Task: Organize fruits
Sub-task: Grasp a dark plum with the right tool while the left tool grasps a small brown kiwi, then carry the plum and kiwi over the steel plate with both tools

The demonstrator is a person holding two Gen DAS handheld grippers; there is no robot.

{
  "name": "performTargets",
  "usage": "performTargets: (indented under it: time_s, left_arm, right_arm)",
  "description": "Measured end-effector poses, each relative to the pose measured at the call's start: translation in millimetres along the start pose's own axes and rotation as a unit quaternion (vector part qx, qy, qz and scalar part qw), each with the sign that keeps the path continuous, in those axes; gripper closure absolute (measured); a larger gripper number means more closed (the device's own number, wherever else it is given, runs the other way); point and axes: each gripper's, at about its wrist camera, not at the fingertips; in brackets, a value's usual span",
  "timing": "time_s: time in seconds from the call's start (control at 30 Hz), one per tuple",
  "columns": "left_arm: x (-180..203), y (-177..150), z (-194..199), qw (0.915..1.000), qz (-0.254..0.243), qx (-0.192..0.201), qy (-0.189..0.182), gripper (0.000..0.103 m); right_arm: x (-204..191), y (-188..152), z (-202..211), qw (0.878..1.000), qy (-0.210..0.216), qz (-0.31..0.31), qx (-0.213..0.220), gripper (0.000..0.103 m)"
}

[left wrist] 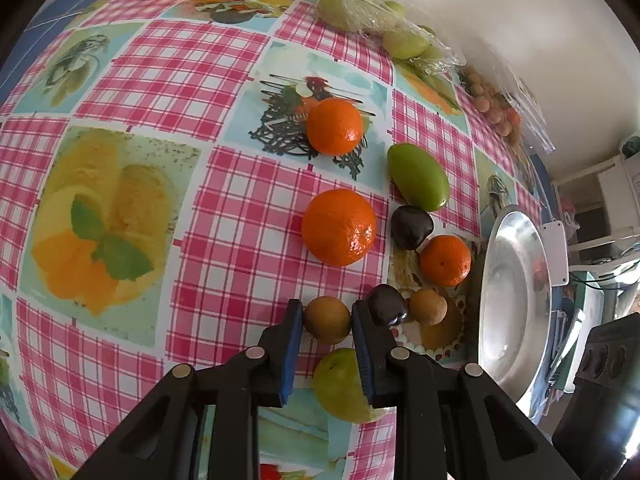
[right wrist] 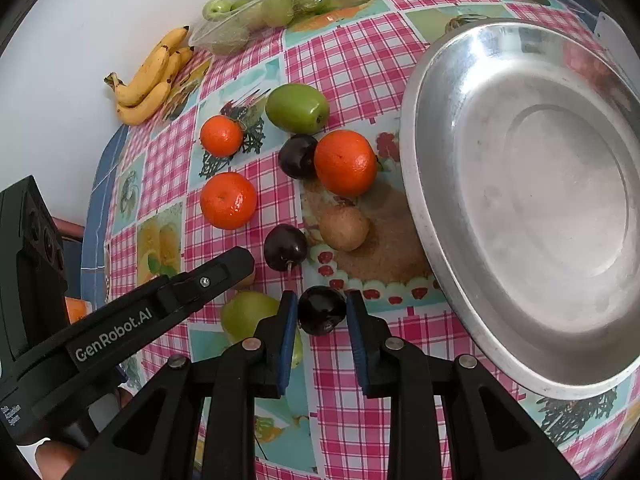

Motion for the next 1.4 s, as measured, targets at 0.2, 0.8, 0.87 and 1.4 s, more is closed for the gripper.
performTargets:
  time_s: [0.2, 0.8, 0.87, 1.4]
  left_arm:
    - [1.6, -1.0, 0.9, 1.0, -0.004, 0.001, 0.001, 0.076]
    - [13.0, -3.2, 16.9, 0.9995, -0.026, 0.021, -0.001, 0.076]
    - [18.8, -3.7, 19.0, 0.9991, -0.034, 0.025, -0.002, 0.076]
    - [36.4, -6.2, 26.6, 0.9976, -0.056, 0.041, 0.003, 0.076]
  right_arm:
    - [-1.4, 0.6, -0.9, 1.0, 0.002, -0.001, -0.002, 0.077]
    - [19.4, -2.7, 40.0, 0.998, 0.01, -0.02, 0.05, 0.079]
    - [22.3, -2.3, 46.2, 0.998, 0.008, -0.022, 0.058, 0.079]
    - [19.3, -6.7, 74.7, 0.993, 0.028, -0.008, 0.114, 0.079]
Point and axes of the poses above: each gripper's, at about its wrist camera, not at the fingertips, and z roughly against the way its jaws point, x to its right, y to its top, and after that the axes turned 15 degrees about -y, right-handed
